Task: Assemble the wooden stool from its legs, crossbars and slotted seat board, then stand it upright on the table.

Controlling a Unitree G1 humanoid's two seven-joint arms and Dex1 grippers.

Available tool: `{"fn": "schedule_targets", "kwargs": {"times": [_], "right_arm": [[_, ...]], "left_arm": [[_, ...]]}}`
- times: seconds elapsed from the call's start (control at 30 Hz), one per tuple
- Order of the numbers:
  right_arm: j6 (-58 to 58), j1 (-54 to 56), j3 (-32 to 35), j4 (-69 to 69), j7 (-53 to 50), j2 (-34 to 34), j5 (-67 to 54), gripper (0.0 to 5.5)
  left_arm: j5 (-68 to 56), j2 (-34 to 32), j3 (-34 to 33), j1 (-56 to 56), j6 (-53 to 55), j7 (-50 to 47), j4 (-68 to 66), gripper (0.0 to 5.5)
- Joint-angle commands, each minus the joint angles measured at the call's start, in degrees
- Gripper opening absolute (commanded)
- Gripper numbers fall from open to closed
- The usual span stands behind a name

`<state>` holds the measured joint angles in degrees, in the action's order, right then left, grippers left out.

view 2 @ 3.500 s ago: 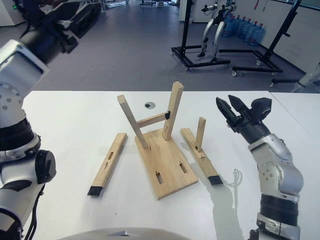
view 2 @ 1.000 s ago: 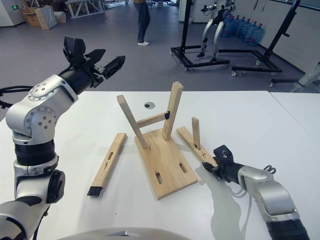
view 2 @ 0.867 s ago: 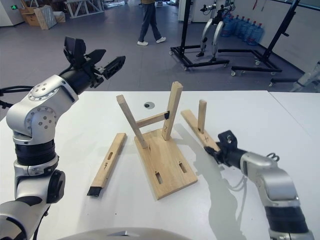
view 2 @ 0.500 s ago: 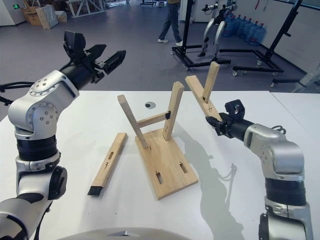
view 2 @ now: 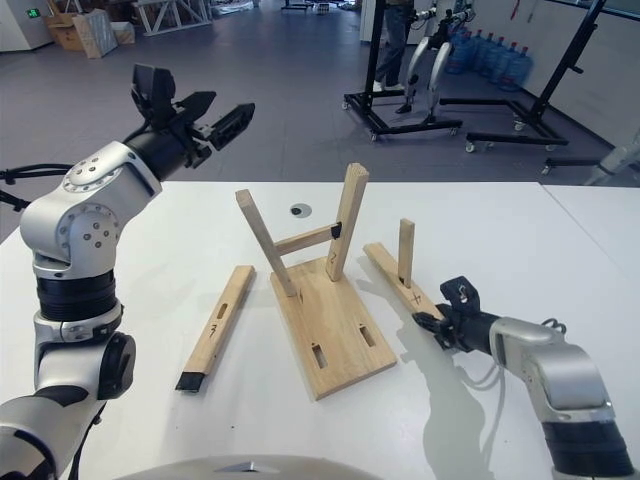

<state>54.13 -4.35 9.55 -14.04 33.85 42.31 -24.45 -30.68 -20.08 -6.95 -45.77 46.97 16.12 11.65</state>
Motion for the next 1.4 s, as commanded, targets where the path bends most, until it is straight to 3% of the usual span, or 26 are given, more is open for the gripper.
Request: {"fn": "schedule_targets", "kwargs": {"times": [0.03,0.7,0.73,0.97,1.07,1.3,1.4], "right_arm": [[-2.36,-2.29,-0.5,1.51,0.54,-0.47,1.18,2.04],[-9.37,-6.14,-4.06,2.05,1.57,-5.29,2.16,2.04],[-9.72,-6.57,-4.3,2.34,1.44,-5.48,2.39,2.44],[-13.45,-7.74,-5.24,6.25,1.52,-4.65,4.84,3.65],[-13.88,-5.92,-2.78,6.17,2.07,-3.69,3.55,4.1],[-5.31,8.97,6.8,1.34,-0.98,-6.87,-7.87,4.1],[-3.35,8.68,6.11,-2.1,-0.79,-6.08,-9.25,4.1]], "left_arm": [[0.53,-0.13,0.31,-0.1,0.55,-0.11,0.63,4.07],[-0.37,-0.02,-1.59,2.2,1.4,-0.87,1.91,4.07],[-0.2,-0.13,-1.52,2.27,1.46,-0.88,1.98,4.07],[0.57,-0.32,-1.3,2.35,1.26,-0.89,1.69,4.07],[0.65,-0.46,-1.2,2.54,1.4,-0.87,1.88,4.07],[0.66,-1.18,-1.16,2.28,1.23,-0.47,1.27,4.07],[0.6,-1.27,-1.18,2.26,1.23,-0.46,1.27,4.07]]}}
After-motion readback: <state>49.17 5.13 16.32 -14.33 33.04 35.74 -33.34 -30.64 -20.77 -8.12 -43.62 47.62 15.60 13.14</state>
